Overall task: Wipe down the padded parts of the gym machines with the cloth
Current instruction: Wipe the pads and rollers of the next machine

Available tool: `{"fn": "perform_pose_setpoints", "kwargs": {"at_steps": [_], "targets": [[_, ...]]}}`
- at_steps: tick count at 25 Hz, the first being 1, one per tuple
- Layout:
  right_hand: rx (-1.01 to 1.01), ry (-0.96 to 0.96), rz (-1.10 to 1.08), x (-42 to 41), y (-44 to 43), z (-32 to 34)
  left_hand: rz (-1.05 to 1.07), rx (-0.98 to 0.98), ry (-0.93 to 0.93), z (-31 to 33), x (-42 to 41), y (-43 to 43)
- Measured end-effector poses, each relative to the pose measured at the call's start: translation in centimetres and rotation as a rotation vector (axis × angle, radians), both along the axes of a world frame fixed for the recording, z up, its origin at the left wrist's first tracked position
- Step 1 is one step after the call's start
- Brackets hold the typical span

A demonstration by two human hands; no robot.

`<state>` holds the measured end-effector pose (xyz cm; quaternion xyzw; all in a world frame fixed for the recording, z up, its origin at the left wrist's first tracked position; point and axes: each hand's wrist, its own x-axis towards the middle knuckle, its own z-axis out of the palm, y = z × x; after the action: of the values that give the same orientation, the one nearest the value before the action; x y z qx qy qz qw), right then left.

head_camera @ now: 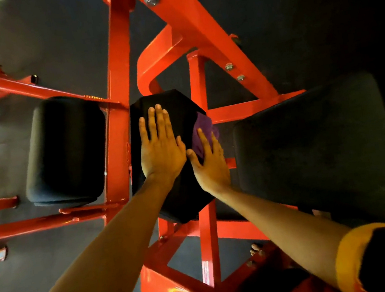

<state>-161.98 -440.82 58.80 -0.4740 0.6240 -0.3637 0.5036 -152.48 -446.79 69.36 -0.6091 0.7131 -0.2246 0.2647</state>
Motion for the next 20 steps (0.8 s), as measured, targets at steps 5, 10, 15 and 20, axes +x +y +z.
{"fn": "perform_pose_setpoints", "kwargs": {"at_steps": [5,10,15,20], "targets": [[0.333,-0.411,-0.173,-1.1,-4.3,-2.5,-0.014,0.02,0.047,0.0,0.2,-0.2],[0.404,-0.259,-0.147,-0.9,-0.1,-1.8,-0.035,0.044,0.082,0.5,0.2,0.3],[0.002,0.152,-0.086,3.3,10.4,1.4,-0.121,0.128,0.035,0.7,1.3,1.9],[0.156,-0.024,-0.181,2.6,7.2,-0.3,-0.187,0.195,0.014,0.8,2.2,5.3]]}}
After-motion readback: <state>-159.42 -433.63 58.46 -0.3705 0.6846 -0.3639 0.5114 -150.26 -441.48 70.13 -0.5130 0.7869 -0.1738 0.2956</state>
